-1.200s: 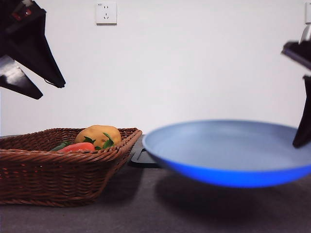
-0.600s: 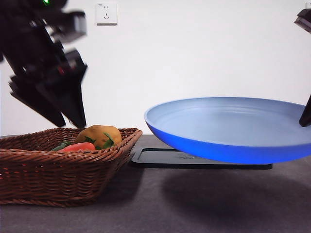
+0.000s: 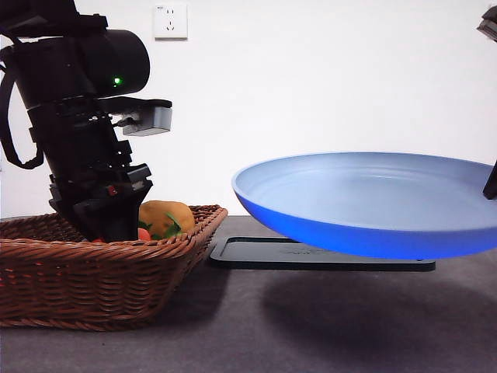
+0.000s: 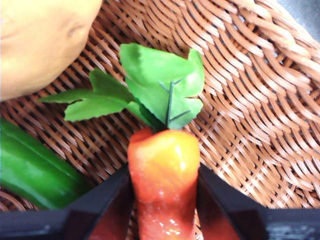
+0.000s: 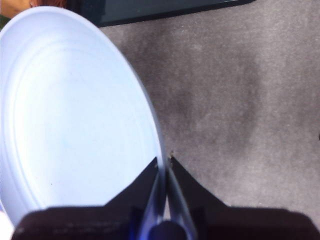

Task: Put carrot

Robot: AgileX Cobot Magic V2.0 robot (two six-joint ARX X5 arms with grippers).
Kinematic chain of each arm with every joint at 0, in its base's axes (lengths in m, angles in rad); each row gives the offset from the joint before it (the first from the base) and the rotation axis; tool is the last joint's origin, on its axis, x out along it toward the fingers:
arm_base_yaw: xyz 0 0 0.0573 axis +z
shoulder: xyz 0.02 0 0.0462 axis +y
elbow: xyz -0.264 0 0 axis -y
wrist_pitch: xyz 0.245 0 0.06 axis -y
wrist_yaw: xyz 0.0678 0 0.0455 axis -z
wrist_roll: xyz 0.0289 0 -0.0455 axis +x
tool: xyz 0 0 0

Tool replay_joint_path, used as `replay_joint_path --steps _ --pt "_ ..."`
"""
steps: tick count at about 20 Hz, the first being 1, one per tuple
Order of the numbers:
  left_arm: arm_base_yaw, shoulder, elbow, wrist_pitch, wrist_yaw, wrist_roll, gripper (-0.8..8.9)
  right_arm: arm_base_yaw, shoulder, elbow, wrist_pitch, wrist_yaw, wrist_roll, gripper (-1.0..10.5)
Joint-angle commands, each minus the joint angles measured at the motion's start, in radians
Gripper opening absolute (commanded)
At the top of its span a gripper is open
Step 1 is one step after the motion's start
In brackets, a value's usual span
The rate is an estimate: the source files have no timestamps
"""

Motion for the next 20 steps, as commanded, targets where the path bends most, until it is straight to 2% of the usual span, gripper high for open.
replay_joint_path --steps 1,5,6,7,10,11,12,13,18,20 --pt "-0.007 0.012 0.035 -0.026 0.005 0.009 1.09 0.001 0.001 0.013 0.013 -0.003 -0.007 0.0" --pt "-0.009 -0.021 0.261 -0.251 0.029 -0.006 1.09 0.001 0.002 0.013 0.013 0.000 -0.003 0.0" --pt "-0.014 -0.022 0.333 -0.292 0.072 -0.018 1.09 0.001 0.004 0.013 0.013 0.000 -0.004 0.0" --pt "-0.020 -0.022 0.402 -0.312 0.159 -0.048 1.09 0.001 0.009 0.013 0.014 0.000 -0.004 0.0" --pt "-0.096 -0.022 0.522 -0.265 0.533 -0.123 1.09 0.001 0.035 0.013 0.014 0.000 -0.004 0.0" --pt "-0.138 -0.022 0.522 -0.230 0.597 -0.134 1.09 0.001 0.045 0.013 0.014 -0.001 -0.004 0.0" --pt "-0.184 -0.021 0.522 -0.214 0.597 -0.135 1.09 0.001 0.054 0.013 0.014 -0.001 -0.004 0.0" --pt "-0.231 -0.017 0.521 -0.206 0.551 -0.134 1.09 0.001 0.061 0.013 0.014 -0.001 -0.004 0.0" --pt "-0.415 0.025 0.519 -0.164 0.226 -0.135 1.09 0.001 0.072 0.013 0.021 -0.001 -0.004 0.0" --pt "-0.452 0.067 0.519 -0.139 0.172 -0.135 1.09 0.001 0.072 0.013 0.021 -0.001 -0.004 0.0"
